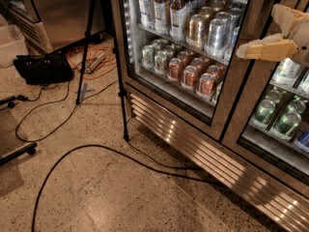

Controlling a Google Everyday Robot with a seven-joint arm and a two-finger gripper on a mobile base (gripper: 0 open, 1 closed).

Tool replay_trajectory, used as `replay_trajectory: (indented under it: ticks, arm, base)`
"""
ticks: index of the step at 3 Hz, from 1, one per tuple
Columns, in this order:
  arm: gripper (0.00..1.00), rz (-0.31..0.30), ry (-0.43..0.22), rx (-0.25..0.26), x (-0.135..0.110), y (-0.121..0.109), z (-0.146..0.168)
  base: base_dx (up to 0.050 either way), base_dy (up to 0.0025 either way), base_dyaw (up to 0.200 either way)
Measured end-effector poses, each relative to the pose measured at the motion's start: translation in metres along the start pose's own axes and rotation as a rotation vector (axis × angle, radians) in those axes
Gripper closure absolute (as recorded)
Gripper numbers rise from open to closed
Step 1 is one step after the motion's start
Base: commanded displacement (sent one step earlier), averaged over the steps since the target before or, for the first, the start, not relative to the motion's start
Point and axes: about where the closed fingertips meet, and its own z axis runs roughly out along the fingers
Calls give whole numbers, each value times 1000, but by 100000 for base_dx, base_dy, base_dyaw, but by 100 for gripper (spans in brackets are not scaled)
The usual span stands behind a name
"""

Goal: Open right fridge door

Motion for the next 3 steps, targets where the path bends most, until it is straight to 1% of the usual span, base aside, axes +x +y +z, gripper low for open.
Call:
replay_trajectory:
  ticks: [1,3]
  arm:
    - [19,0,0,0,0,0,0]
    - [65,0,0,0,0,0,0]
  base:
    - [0,0,0]
    - [0,0,0]
